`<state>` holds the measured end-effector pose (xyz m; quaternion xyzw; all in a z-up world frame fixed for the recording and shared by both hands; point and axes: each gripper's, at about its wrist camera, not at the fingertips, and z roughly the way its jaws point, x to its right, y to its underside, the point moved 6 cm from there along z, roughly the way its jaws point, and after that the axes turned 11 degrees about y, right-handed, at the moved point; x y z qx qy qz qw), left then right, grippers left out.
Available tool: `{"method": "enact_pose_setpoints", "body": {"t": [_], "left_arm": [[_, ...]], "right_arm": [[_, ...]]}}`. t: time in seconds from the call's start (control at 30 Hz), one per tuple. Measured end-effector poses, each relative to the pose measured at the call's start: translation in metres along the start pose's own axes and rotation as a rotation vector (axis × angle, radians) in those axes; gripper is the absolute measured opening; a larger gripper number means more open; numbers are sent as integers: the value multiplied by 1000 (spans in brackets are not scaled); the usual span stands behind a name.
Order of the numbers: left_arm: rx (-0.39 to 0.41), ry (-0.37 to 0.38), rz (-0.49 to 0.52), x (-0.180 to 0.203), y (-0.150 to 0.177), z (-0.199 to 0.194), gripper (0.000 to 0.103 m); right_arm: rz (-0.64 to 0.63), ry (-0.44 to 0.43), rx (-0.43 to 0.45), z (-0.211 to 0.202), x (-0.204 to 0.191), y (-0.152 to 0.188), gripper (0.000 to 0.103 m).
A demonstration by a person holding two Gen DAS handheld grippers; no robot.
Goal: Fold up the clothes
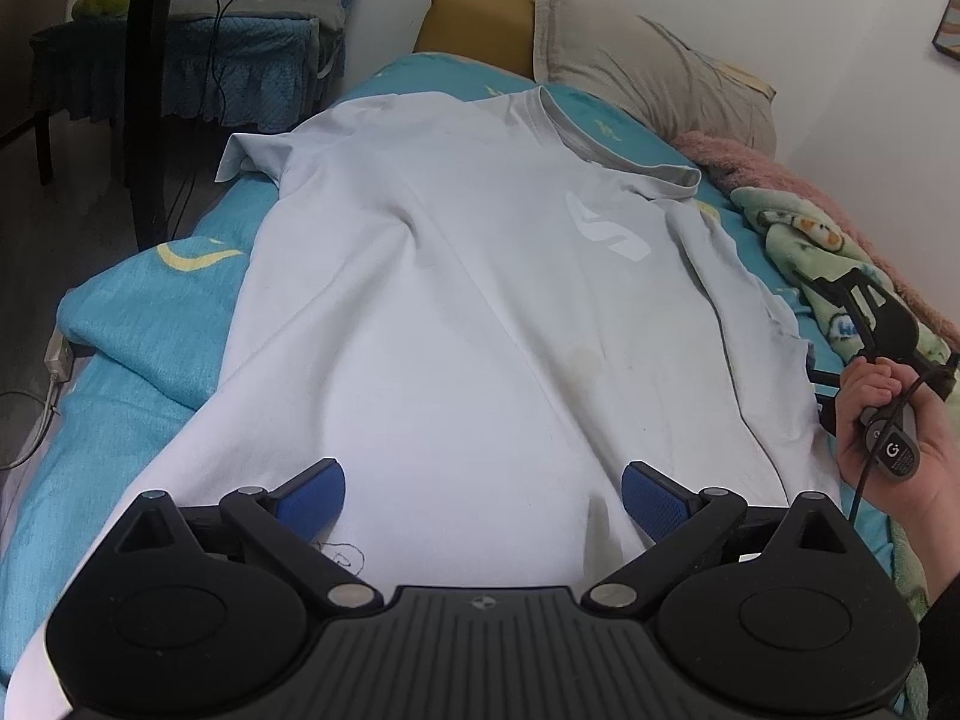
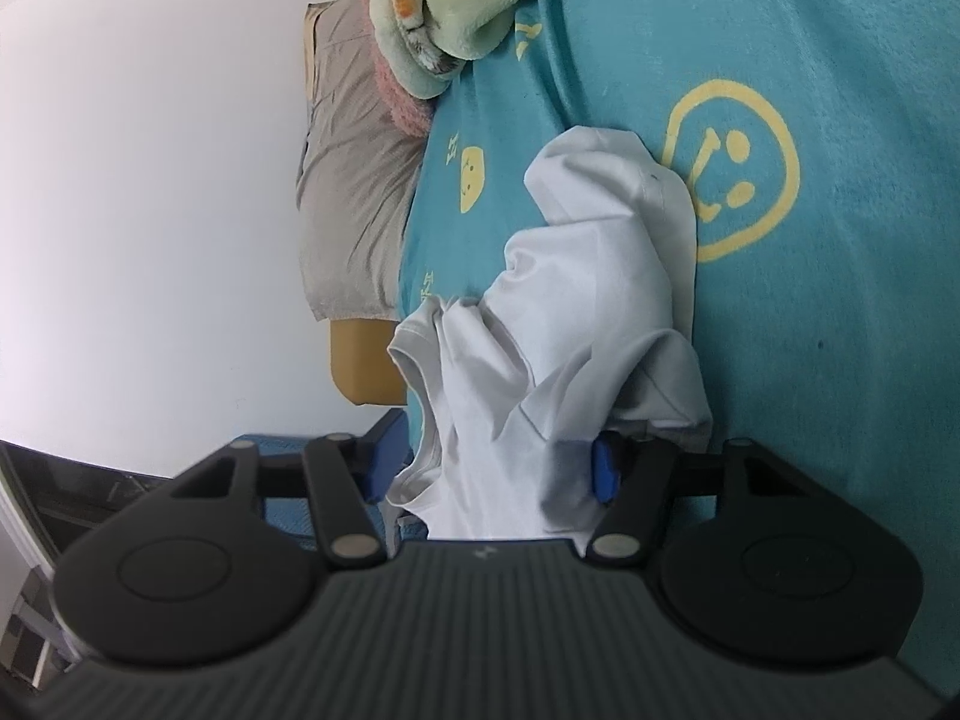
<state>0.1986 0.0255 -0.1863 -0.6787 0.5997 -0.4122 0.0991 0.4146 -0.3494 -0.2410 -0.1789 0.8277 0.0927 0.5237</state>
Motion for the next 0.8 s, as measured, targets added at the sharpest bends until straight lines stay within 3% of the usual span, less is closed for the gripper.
{"method": "enact_pose_setpoints", "body": {"t": [0.13, 0.2, 0.3, 0.43, 0.57, 0.63, 0.77, 0.8], "left_arm": [[6, 0, -1, -1, -1, -1, 100], [7, 0, 2, -3, -1, -2, 100], [5, -8, 14, -4, -1, 0, 100], [6, -11, 20, -5, -2, 0, 100], [9, -5, 12, -6, -3, -1, 100], [10, 0, 2, -7, -3, -2, 100], [10, 9, -16, -8, -5, -2, 100], [10, 10, -20, -9, -5, -2, 100]], "right_arm": [[-33, 20, 5, 4, 4, -3, 35], [-49, 29, 7, 7, 6, -4, 19], [-34, 19, 0, 11, 15, -5, 9], [-32, -17, 52, -2, 14, -17, 9], [-31, -93, 247, -40, 15, -39, 9], [19, -110, 303, -55, 25, -50, 11], [103, -120, 246, -53, 43, -60, 16], [110, -120, 219, -49, 45, -58, 31]]}}
